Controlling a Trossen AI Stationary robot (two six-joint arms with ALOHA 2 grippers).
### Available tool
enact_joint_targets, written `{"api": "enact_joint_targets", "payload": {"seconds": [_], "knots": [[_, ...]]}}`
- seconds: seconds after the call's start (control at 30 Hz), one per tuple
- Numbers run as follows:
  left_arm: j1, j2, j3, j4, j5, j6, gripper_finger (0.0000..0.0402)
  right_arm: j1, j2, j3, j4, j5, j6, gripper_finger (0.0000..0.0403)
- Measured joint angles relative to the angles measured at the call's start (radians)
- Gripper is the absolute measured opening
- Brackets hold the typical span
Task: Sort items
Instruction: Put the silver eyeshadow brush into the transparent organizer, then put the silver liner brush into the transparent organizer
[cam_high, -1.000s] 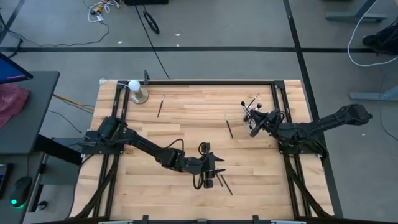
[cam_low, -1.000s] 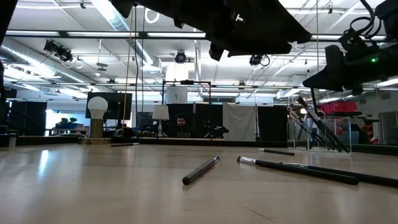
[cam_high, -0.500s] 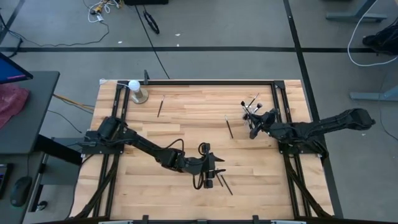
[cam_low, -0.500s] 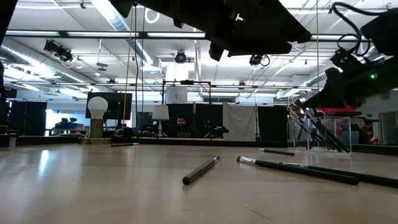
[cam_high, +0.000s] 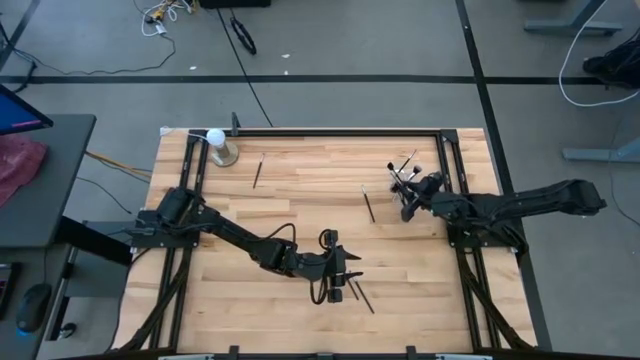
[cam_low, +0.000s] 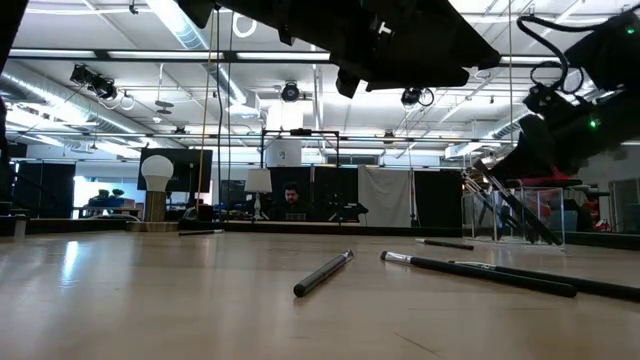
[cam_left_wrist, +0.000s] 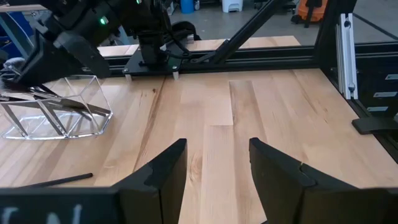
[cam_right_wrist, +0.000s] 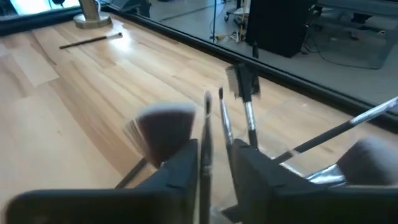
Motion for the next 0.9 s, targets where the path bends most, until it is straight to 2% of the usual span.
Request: {"api": "enact_joint_targets", "payload": {"seconds": [0.2, 0.37, 0.53, 0.6, 0.8, 0.9], "knots": [[0.0, 0.0, 0.0, 0.0, 0.0, 0.0, 0.0174, 0.002, 0.0, 0.194, -0.228, -0.02, -0.008, 0.0189], [0.0, 0.0, 0.0, 0.0, 0.0, -0.006, 0.0174, 0.008, 0.006, 0.342, -0.298, -0.08, -0.015, 0.0226], [-0.003, 0.0, 0.0, -0.03, -0.007, 0.001, 0.0174, 0.088, 0.068, 0.382, -0.171, -0.24, -0.06, 0.0218], [-0.013, -0.009, -0.001, -0.074, -0.053, 0.001, 0.0174, 0.144, 0.134, 0.382, -0.102, -0.267, -0.072, 0.0209], [-0.067, -0.08, 0.0, -0.282, -0.255, -0.055, 0.0174, 0.273, 0.433, 0.381, 0.098, -0.261, -0.08, 0.0176], [-0.089, -0.105, -0.001, -0.408, -0.264, -0.113, 0.0174, 0.3, 0.601, 0.381, 0.201, -0.278, -0.079, 0.0162]]}}
